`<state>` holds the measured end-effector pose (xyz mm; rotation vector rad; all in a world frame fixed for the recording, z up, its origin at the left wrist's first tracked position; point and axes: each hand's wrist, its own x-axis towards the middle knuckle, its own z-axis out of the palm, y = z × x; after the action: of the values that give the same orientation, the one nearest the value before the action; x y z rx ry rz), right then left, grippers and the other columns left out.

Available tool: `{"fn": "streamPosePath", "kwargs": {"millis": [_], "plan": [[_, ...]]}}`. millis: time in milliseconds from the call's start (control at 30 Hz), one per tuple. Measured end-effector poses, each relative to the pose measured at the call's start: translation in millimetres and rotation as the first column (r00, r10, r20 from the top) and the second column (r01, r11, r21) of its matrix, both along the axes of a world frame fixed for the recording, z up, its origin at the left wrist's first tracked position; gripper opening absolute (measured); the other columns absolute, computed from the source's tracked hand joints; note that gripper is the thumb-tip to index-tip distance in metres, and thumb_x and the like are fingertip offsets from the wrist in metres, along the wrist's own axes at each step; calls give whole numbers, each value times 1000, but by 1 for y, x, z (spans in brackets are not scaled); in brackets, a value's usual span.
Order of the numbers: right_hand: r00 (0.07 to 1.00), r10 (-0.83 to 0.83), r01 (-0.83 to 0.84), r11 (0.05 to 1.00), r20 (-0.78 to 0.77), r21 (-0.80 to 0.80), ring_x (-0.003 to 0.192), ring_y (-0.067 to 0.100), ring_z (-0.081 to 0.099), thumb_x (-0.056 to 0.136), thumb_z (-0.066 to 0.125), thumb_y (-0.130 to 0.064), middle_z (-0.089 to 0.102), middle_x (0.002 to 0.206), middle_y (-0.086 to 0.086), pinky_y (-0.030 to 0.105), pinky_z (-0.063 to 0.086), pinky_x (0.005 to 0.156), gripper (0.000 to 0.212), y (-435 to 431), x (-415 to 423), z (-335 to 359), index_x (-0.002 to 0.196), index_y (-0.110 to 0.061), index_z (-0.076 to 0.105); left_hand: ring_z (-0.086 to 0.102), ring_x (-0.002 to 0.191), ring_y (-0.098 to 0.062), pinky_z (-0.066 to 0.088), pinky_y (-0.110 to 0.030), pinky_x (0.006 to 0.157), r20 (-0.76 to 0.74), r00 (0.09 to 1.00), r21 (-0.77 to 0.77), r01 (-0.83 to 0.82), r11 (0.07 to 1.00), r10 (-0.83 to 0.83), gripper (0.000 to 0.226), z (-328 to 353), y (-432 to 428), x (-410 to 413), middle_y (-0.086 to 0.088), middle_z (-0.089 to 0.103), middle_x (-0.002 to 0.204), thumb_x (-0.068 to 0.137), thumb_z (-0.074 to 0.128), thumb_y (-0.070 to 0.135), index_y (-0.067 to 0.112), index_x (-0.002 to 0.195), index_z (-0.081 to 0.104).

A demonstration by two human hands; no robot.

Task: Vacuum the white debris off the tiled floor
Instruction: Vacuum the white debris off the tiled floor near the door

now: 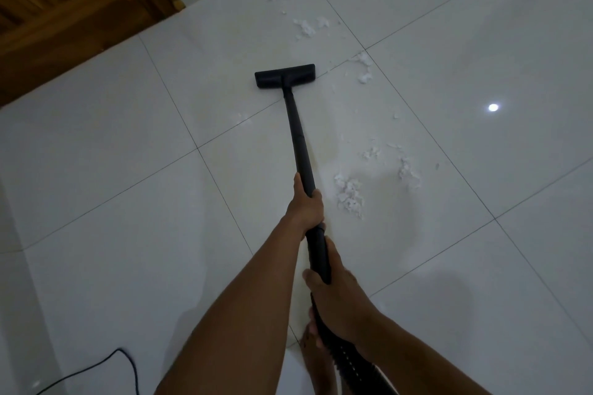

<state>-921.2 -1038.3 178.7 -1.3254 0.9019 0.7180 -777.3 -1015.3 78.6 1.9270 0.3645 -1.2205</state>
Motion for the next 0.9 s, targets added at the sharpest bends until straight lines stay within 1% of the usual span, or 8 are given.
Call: {"fn": "streamPosePath", "kwargs": {"millis": [100,233,300,400,433,567,700,900], "plan": [[1000,8,-8,1000,-20,3,47,14,61,108,45,-32,67,81,16,25,52,45,66,-7,8,-1,155,-53,4,58,61,-21,58,-34,61,-3,1000,11,-6,1000,6,68,2,-7,9,-14,61,95,107,34,32,45,156,-12],[996,80,-82,996,-37,-44,57,20,71,105,43,-42,75,83,12,35,62,56,64,-16,21,-6,148,-64,1,59,62,-21,58,-36,65,-8,1000,27,-11,1000,11,68,2,-16,22,-14,62,98,107,34,33,46,155,-12],[996,87,-88,995,-32,-40,58,17,71,105,43,-42,74,85,10,31,60,54,67,-22,28,-5,150,-62,-2,60,72,-23,60,-41,77,2,1000,25,1,1000,-1,68,4,-21,28,-15,62,113,107,35,34,46,155,-12],[997,82,-82,997,-1,-13,56,13,66,107,43,-37,69,84,8,24,54,48,67,-34,39,-2,155,-54,-1,63,103,-31,54,-45,96,24,1000,34,11,999,-12,68,5,-28,40,-14,54,136,107,34,36,43,156,-12],[996,93,-93,996,15,-18,55,11,64,107,42,-35,67,82,8,23,54,48,66,-37,42,-1,156,-52,0,61,108,-32,53,-44,97,23,1000,35,12,999,-13,68,5,-30,43,-13,53,138,107,34,36,42,157,-12],[996,72,-73,997,54,8,44,9,57,108,41,-28,62,73,7,21,48,43,64,-45,56,10,157,-47,4,58,96,-25,53,-41,92,4,1000,32,9,999,-9,68,9,-35,54,-11,52,138,108,34,34,41,156,-12],[998,25,-28,998,52,61,53,19,57,107,43,-38,58,69,7,27,51,47,57,-46,72,20,152,-50,11,57,118,-34,51,-46,100,-21,1000,29,13,999,-13,68,14,-38,70,-12,50,141,107,34,33,42,156,-12],[999,-21,18,996,31,90,50,16,54,108,40,-35,56,73,10,25,50,46,53,-41,100,22,150,-52,11,57,117,-34,51,-49,101,-30,998,46,48,998,-46,68,16,-37,96,-12,48,143,107,34,34,43,156,-13]]}}
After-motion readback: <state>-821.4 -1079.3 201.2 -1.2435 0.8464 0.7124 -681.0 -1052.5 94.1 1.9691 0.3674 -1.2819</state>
